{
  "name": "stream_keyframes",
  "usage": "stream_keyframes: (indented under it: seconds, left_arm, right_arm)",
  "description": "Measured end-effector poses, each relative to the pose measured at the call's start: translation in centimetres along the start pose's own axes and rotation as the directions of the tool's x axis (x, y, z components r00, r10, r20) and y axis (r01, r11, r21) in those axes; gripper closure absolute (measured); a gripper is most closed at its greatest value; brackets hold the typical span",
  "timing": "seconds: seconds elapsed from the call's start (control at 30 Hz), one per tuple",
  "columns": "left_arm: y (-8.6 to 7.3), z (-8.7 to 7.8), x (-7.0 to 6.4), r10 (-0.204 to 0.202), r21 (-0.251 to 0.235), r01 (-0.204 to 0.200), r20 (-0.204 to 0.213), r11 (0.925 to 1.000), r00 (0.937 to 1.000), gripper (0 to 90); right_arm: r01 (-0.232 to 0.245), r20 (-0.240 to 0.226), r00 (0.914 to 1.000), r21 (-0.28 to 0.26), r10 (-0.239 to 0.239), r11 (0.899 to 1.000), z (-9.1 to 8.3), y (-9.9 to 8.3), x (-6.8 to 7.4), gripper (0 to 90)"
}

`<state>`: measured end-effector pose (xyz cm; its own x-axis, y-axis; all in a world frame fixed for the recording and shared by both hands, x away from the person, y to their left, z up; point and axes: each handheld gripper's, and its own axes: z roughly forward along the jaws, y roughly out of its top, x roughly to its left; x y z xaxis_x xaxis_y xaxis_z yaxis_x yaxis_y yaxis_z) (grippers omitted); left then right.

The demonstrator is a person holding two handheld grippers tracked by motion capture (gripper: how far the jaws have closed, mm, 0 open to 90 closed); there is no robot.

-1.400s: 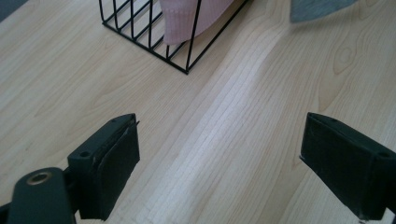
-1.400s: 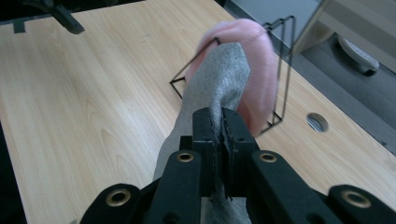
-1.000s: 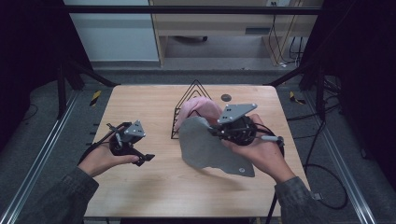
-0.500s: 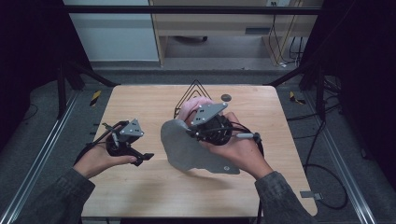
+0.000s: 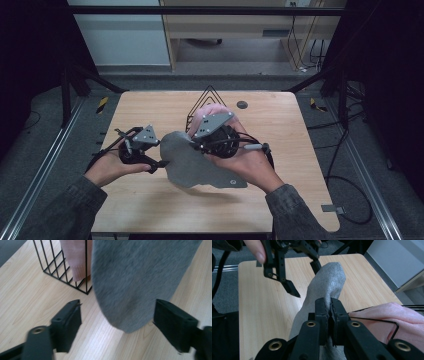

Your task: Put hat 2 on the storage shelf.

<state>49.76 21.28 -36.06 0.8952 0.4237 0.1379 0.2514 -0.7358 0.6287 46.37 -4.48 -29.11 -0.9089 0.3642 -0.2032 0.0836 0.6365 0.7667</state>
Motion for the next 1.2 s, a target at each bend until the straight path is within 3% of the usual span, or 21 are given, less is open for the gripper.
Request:
stream_keyframes:
  seconds: [0.13,0.23,0.4,0.6,0.73,0.9,1.2]
  left_arm:
    - [0.7,0.9,-0.1,0.032,0.017,-0.032,0.001,0.9993,0.9995,45.4]
    - [1.3,1.6,0.1,0.019,-0.001,-0.019,0.001,0.9998,0.9998,65.8]
    - [2.6,2.0,-0.4,0.034,0.000,-0.034,0.032,0.9994,0.9989,84.5]
    - [4.9,0.9,-1.1,0.069,0.028,-0.071,0.046,0.9971,0.9965,86.9]
    - [7.1,-0.9,-1.1,0.085,0.024,-0.086,0.027,0.9960,0.9960,87.1]
    - [9.6,-3.1,-0.6,0.092,0.000,-0.092,-0.010,0.9958,0.9957,87.3]
    - [13.2,-6.3,1.6,0.082,-0.049,-0.086,-0.073,0.9951,0.9940,87.4]
  right_arm:
    - [-0.013,0.005,0.9999,-0.009,0.014,1.000,-0.1,-0.4,-0.2,85.7]
    - [-0.034,0.019,0.9992,-0.009,0.034,0.999,-0.5,-1.0,-0.7,85.7]
    - [-0.073,0.041,0.9965,-0.014,0.073,0.997,-1.2,-2.2,-1.6,85.7]
    - [-0.116,0.084,0.9896,-0.021,0.117,0.993,-2.7,-3.5,-3.3,85.8]
    - [-0.143,0.111,0.9826,-0.057,0.149,0.988,-4.3,-3.3,-4.5,85.8]
    - [-0.153,0.138,0.9763,-0.100,0.166,0.983,-6.2,-1.9,-6.0,85.8]
    - [-0.151,0.165,0.9699,-0.165,0.179,0.975,-8.6,1.3,-8.9,85.8]
